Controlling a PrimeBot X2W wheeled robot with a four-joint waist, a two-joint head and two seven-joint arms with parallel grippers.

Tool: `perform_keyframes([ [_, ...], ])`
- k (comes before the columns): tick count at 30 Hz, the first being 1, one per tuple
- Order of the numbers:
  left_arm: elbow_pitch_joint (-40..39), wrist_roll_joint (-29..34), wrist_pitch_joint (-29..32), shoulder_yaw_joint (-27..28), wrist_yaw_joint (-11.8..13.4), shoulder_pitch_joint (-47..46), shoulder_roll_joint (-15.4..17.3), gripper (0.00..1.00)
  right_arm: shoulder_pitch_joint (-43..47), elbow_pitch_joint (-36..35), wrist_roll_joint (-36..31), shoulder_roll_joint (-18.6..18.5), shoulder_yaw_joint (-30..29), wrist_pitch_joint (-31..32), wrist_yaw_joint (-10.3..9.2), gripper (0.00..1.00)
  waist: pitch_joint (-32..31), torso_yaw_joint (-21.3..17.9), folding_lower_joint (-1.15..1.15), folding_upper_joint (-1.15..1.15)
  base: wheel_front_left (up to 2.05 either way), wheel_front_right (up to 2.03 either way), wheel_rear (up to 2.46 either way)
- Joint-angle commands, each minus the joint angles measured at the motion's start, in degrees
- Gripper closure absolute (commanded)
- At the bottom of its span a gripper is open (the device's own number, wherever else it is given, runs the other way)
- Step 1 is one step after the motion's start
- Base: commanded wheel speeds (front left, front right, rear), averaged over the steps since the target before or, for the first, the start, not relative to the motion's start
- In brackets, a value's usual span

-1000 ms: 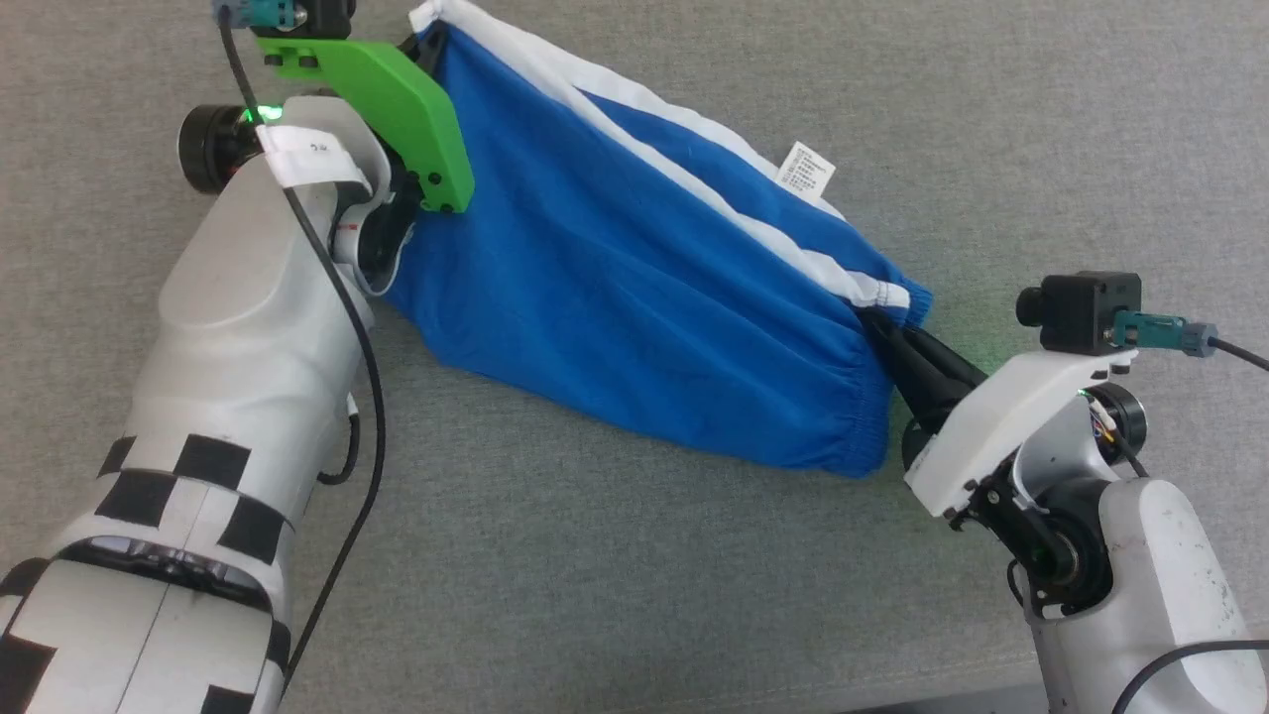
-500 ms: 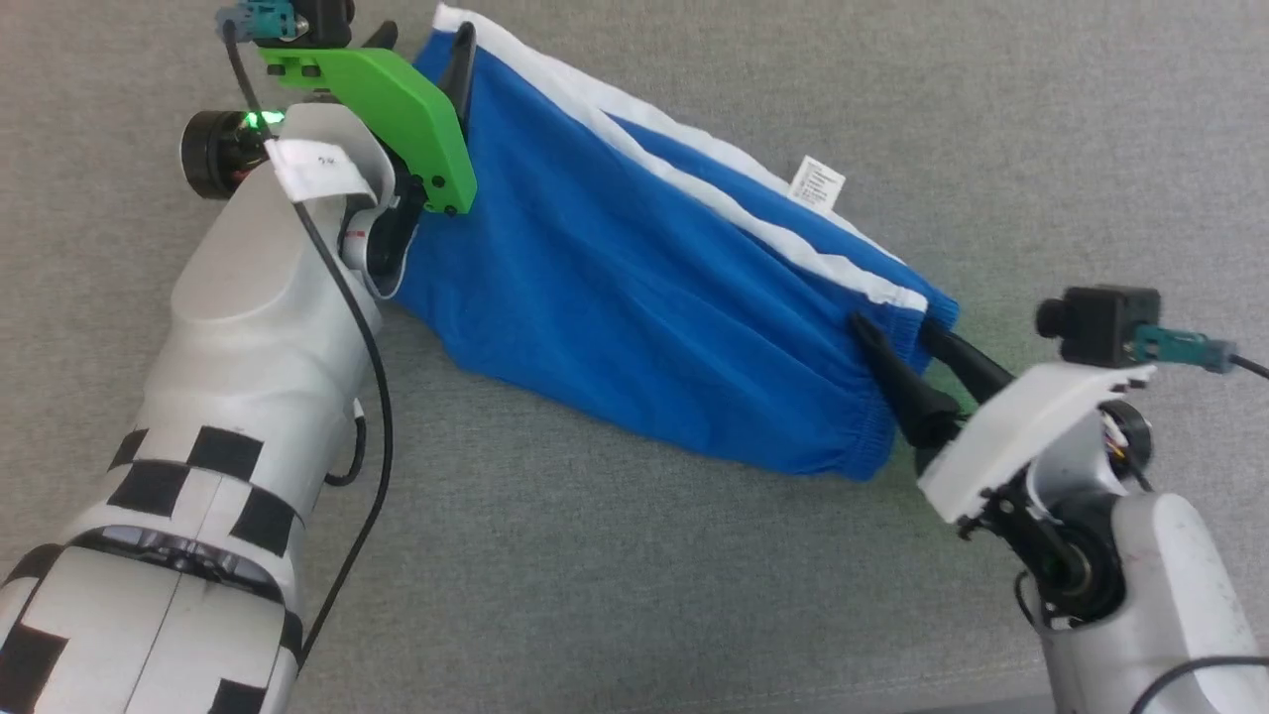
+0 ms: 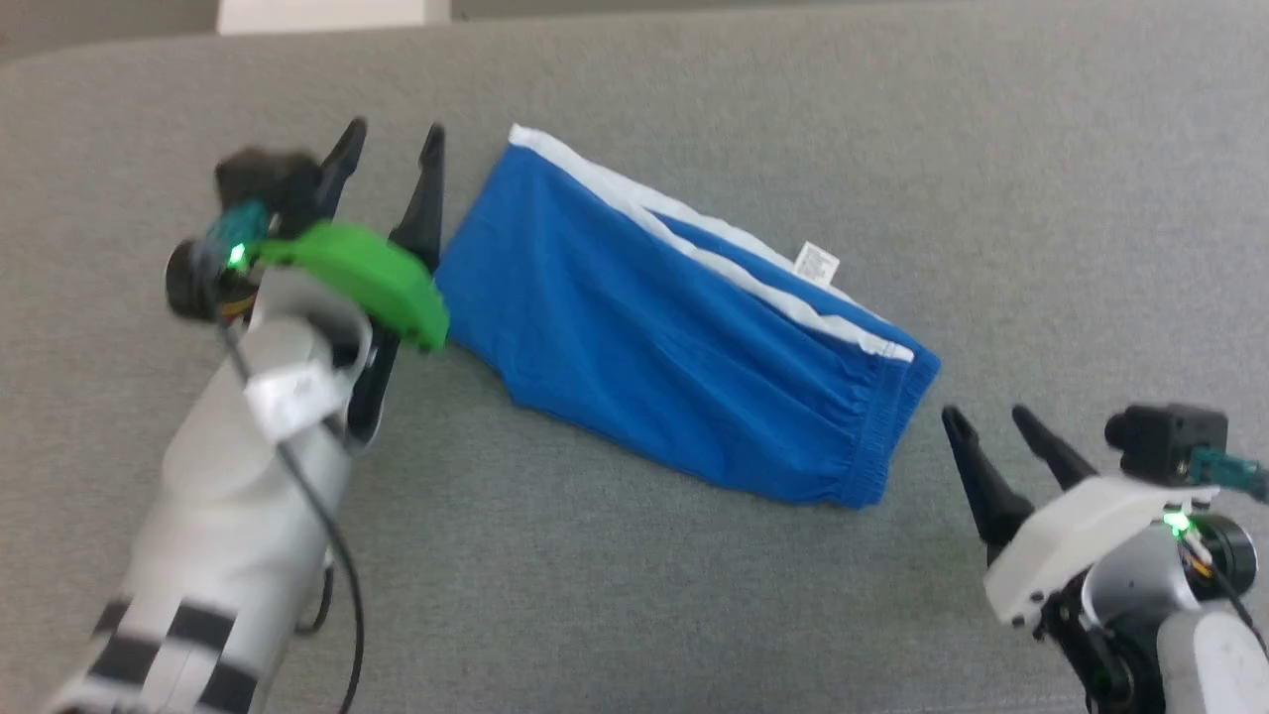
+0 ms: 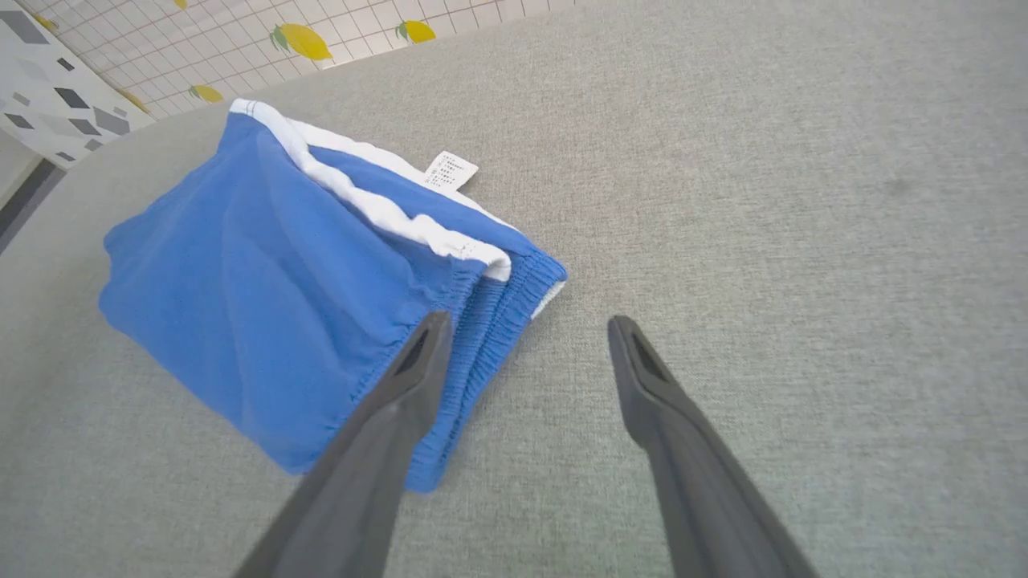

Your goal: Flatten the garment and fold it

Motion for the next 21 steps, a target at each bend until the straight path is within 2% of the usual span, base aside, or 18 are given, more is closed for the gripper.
perform_keyframes([
  [1, -3.65, 1.09, -0.41, 1.13, 1.05, 3.85, 1.5, 0.0, 1.56, -0.83, -1.42, -0.02, -0.08, 0.63, -0.08, 0.0, -4.64, 2.19, 0.0, 0.0, 0.0, 0.0, 0.0],
  [6, -18.59, 2.9, -0.43, 6.05, 4.87, 17.75, 4.93, 0.0, 5.08, -1.9, -4.48, -0.02, 1.21, 3.94, -0.08, 0.0, -7.0, 2.74, 0.0, 0.0, 0.0, 0.0, 0.0],
  [12, -31.58, 3.21, -0.44, 10.92, 8.97, 32.54, 6.59, 0.0, 4.54, 0.6, -5.77, -0.02, 2.9, 8.32, -0.08, 0.0, -7.79, 2.98, 0.0, 0.0, 0.0, 0.0, 0.0],
  [16, -36.1, 2.74, -0.43, 11.95, 10.73, 38.13, 6.54, 0.0, 1.81, 3.33, -6.78, -0.02, 3.01, 10.44, -0.08, 0.0, -7.37, 3.86, 0.0, 0.0, 0.0, 0.0, 0.0],
  [21, -38.82, 2.28, -0.12, 11.77, 11.35, 40.52, 6.24, 0.0, -2.2, 7.94, -7.7, -0.02, 3.11, 11.93, -0.08, 0.0, -6.15, 4.93, 0.0, 0.0, 0.0, 0.0, 0.0],
])
